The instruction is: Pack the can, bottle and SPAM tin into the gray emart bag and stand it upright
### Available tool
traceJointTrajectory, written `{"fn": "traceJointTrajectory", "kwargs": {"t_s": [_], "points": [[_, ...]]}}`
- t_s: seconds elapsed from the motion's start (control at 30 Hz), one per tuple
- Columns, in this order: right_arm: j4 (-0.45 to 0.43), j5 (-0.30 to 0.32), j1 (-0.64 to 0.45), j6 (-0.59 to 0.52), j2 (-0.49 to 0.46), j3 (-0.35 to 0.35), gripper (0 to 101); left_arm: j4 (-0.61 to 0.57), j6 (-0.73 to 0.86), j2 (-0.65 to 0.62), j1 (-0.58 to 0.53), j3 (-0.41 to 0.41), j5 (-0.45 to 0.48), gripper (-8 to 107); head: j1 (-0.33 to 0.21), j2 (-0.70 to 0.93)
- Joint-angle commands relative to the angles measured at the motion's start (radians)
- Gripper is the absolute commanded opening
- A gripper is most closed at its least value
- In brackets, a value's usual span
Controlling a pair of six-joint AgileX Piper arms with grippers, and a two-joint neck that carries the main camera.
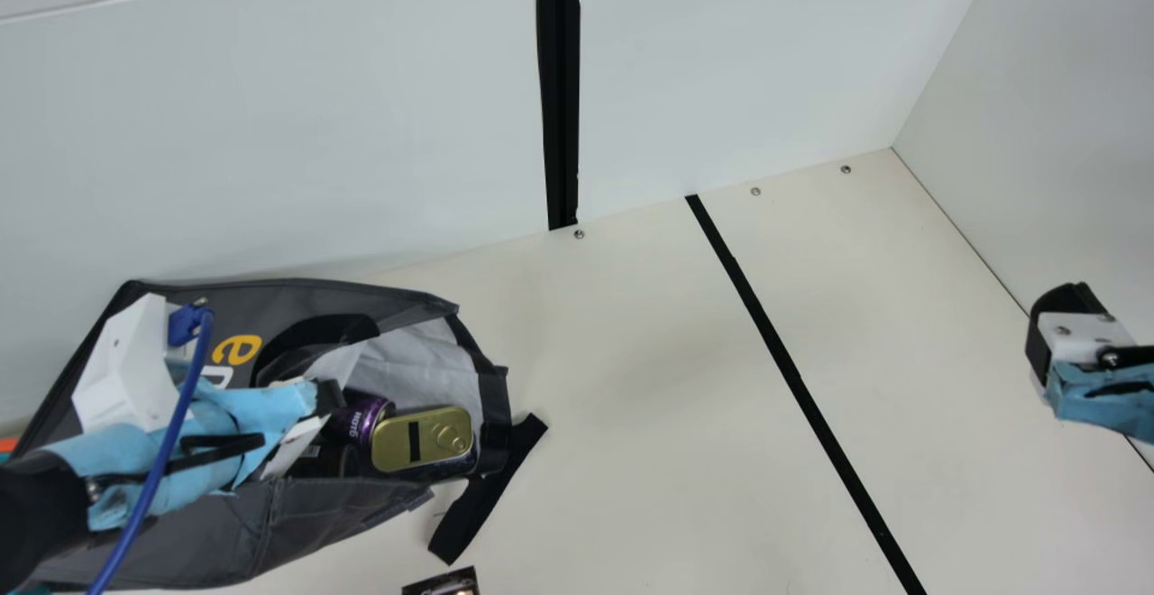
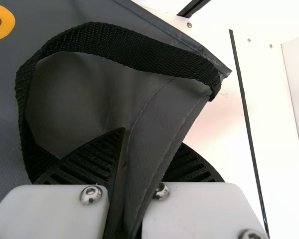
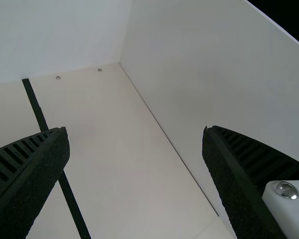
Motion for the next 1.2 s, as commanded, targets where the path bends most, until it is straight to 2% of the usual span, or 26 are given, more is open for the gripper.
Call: {"fn": "traceJointTrajectory", "kwargs": {"t_s": [0.0, 0.33, 0.73, 0.9, 1.17], "points": [[0.016, -0.001, -0.033, -0.018, -0.003, -0.003, 95, 0.000, 0.000, 0.000, 0.000, 0.000, 0.000, -8, -0.023, -0.002], [0.116, -0.001, -0.182, -0.113, -0.028, -0.012, 95, 0.000, 0.000, 0.000, 0.000, 0.000, 0.000, -8, -0.023, -0.002], [0.320, -0.001, -0.368, -0.218, -0.046, 0.027, 95, 0.000, 0.000, 0.000, 0.000, 0.000, 0.000, -8, -0.023, -0.002], [0.358, -0.001, -0.397, -0.234, -0.045, 0.051, 95, 0.000, 0.000, 0.000, 0.000, 0.000, 0.000, -8, -0.023, -0.002], [0.362, -0.001, -0.391, -0.221, -0.040, 0.076, 95, 0.000, 0.000, 0.000, 0.000, 0.000, 0.000, -8, -0.023, -0.002]]}}
